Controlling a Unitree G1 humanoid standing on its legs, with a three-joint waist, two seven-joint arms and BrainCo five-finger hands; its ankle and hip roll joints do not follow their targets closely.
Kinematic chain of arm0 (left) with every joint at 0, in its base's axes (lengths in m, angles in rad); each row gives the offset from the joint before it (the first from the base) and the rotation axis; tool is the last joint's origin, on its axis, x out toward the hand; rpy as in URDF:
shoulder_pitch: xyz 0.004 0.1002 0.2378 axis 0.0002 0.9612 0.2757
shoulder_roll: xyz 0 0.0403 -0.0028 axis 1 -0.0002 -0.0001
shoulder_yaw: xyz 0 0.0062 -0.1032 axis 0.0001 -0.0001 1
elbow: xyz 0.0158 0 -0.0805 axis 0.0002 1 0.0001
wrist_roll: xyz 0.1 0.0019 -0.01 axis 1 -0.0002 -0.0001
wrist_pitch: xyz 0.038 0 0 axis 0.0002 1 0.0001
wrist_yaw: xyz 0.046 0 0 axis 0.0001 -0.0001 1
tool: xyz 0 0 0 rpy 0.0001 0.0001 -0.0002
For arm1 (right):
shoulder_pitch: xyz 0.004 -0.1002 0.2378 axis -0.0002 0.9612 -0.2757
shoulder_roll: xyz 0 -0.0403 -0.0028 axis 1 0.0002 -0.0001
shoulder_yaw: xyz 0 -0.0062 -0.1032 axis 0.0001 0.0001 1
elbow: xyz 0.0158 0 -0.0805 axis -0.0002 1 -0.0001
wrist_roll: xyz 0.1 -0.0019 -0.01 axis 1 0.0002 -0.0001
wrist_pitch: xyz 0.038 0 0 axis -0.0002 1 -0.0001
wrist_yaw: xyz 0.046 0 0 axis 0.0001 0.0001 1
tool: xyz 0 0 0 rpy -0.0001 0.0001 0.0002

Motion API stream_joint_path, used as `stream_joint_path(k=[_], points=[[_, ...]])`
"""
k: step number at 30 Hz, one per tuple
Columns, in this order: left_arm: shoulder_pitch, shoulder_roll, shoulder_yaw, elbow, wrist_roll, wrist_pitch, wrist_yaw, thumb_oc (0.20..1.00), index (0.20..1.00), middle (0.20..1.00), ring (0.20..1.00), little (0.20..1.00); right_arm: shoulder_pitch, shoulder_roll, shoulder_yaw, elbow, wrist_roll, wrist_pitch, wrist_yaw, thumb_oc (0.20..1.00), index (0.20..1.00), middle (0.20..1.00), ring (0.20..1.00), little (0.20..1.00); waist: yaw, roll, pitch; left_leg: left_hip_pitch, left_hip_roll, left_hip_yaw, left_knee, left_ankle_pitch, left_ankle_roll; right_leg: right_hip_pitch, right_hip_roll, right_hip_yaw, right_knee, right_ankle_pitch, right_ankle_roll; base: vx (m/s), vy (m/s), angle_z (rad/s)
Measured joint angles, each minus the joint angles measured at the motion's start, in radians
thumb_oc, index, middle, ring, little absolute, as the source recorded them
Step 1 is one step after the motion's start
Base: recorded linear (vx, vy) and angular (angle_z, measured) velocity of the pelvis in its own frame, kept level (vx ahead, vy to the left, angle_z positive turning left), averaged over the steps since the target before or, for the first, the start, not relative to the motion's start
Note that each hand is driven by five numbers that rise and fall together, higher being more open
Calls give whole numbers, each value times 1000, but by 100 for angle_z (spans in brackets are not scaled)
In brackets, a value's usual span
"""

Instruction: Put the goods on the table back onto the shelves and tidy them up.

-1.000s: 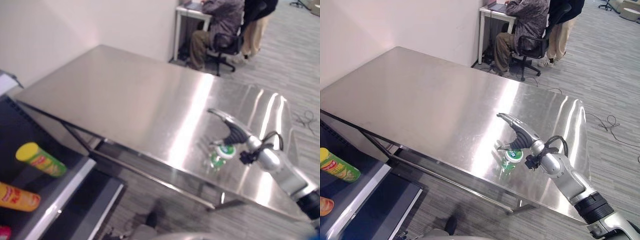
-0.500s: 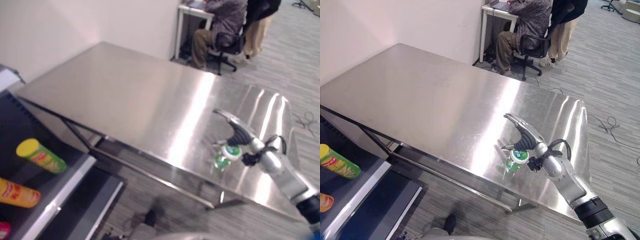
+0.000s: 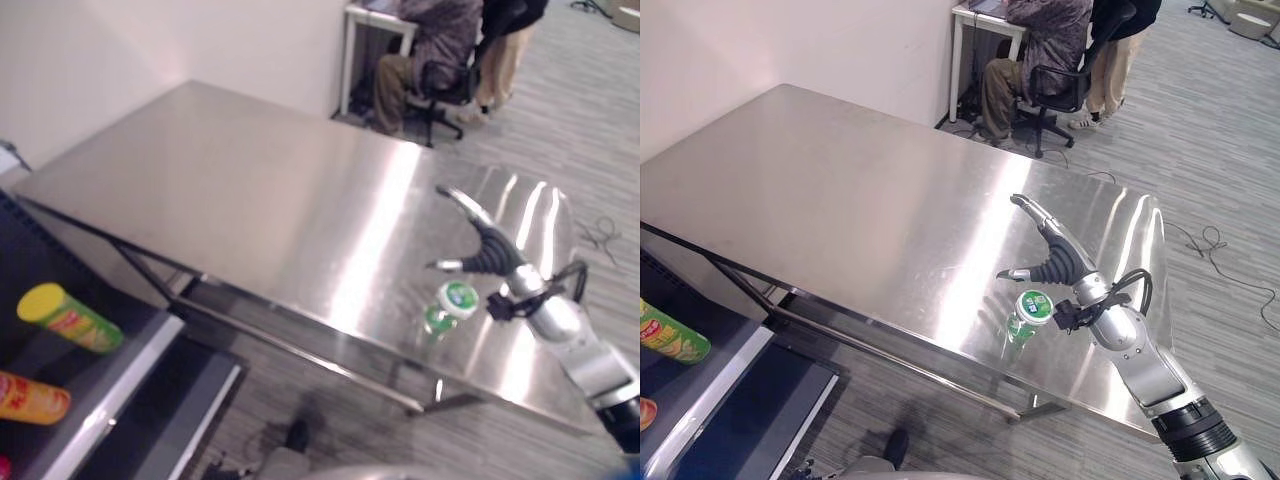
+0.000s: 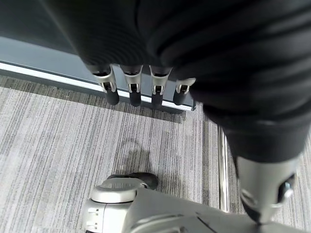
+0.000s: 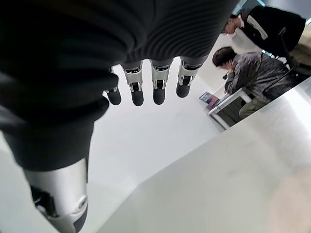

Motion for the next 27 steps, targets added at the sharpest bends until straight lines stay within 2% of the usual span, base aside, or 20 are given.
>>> stream_joint_path(k=[4, 10, 27], points=[[1, 1, 2, 1, 0, 2, 0, 1000, 1000, 1000, 1000, 1000, 37, -7, -6, -25, 27, -1, 15, 1000, 1000, 1000, 1000, 1000, -6, -2, 1, 11, 0, 9, 0, -3, 3, 2, -2, 17, 0, 2, 0, 2, -6, -11], [2, 8, 2, 10, 0, 2, -3, 1000, 1000, 1000, 1000, 1000, 121, -21, -46, -56, 40, -2, 52, 1000, 1000, 1000, 1000, 1000, -37, -3, 1, 14, 3, 18, 0, -5, 5, 2, -2, 22, 0, 2, 0, -1, -5, -2], [3, 11, 2, 11, 0, 1, -17, 1000, 1000, 1000, 1000, 1000, 150, -37, -23, -50, 67, 5, 116, 1000, 1000, 1000, 1000, 1000, -44, 2, -2, 23, 6, 35, 0, -5, 6, 2, -2, 43, 0, 5, 2, -1, -2, -3]])
